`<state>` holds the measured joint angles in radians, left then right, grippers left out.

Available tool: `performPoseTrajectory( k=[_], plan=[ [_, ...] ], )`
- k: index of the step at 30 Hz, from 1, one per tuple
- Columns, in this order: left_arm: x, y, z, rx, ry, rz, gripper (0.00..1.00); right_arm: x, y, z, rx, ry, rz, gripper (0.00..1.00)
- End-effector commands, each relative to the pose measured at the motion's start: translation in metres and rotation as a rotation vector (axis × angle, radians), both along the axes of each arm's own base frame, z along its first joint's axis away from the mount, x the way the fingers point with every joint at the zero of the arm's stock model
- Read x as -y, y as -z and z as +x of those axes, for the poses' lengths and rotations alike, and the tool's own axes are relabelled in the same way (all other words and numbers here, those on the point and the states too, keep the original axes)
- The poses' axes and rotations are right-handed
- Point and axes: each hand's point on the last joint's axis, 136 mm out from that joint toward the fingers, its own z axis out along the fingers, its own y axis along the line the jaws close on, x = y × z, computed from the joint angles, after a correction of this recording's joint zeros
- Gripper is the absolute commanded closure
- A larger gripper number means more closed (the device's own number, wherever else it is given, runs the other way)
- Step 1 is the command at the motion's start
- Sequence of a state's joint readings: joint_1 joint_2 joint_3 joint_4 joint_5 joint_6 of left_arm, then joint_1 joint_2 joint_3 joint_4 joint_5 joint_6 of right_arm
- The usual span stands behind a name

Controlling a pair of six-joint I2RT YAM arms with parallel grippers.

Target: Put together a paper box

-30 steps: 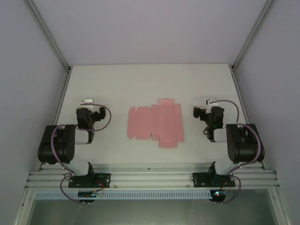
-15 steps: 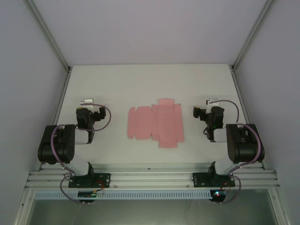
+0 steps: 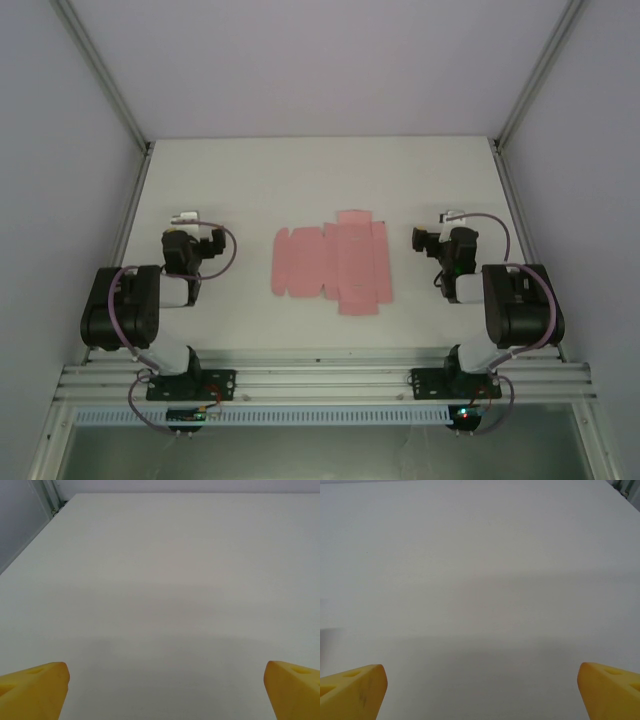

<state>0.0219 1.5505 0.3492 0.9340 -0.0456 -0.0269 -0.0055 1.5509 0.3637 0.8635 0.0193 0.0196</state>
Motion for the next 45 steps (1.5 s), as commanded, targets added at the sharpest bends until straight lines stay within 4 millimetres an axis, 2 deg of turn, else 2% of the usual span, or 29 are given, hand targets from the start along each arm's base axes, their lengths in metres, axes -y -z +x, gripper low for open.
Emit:
performPoseTrajectory(
  k=[1, 5, 7, 10, 13, 16, 19, 22, 26, 29, 32, 38, 45],
  plan=[
    [-0.007, -0.023, 0.005, 0.030, -0.032, 0.002, 0.00, 0.005, -0.016, 0.005, 0.024, 0.040, -0.004, 0.00],
    [-0.004, -0.048, -0.002, -0.013, -0.034, -0.047, 0.00, 0.005, -0.046, 0.004, -0.021, 0.069, -0.052, 0.00],
    [0.003, -0.057, -0.008, -0.056, -0.027, -0.128, 0.00, -0.006, -0.058, 0.002, -0.065, 0.055, -0.051, 0.00],
    [0.029, -0.065, -0.014, -0.138, 0.038, -0.260, 0.00, -0.031, -0.062, -0.003, -0.196, 0.030, -0.031, 0.00],
    [0.063, -0.062, -0.023, -0.239, 0.113, -0.404, 0.00, -0.070, -0.057, -0.011, -0.356, -0.050, 0.000, 0.10],
    [0.108, -0.052, -0.033, -0.353, 0.237, -0.508, 0.00, -0.109, -0.049, -0.021, -0.499, -0.114, 0.017, 0.21],
    [0.132, -0.037, -0.039, -0.474, 0.260, -0.546, 0.00, -0.143, -0.033, -0.032, -0.639, -0.178, 0.067, 0.36],
    [0.157, -0.027, -0.042, -0.568, 0.321, -0.582, 0.00, -0.161, -0.010, -0.044, -0.775, -0.225, 0.111, 0.49],
    [0.189, -0.018, -0.049, -0.662, 0.434, -0.669, 0.00, -0.162, 0.022, -0.050, -0.899, -0.186, 0.198, 0.64],
    [0.197, -0.004, -0.054, -0.726, 0.434, -0.666, 0.00, -0.161, 0.040, -0.053, -0.945, -0.172, 0.266, 0.72],
    [0.205, 0.009, -0.059, -0.781, 0.447, -0.669, 0.00, -0.155, 0.053, -0.058, -0.975, -0.154, 0.311, 0.74],
    [0.225, 0.022, -0.066, -0.847, 0.506, -0.689, 0.00, -0.129, 0.078, -0.074, -1.034, -0.070, 0.295, 0.79],
    [0.254, 0.034, -0.078, -0.933, 0.614, -0.713, 0.02, -0.130, 0.091, -0.081, -1.047, -0.083, 0.315, 0.83]
  ],
)
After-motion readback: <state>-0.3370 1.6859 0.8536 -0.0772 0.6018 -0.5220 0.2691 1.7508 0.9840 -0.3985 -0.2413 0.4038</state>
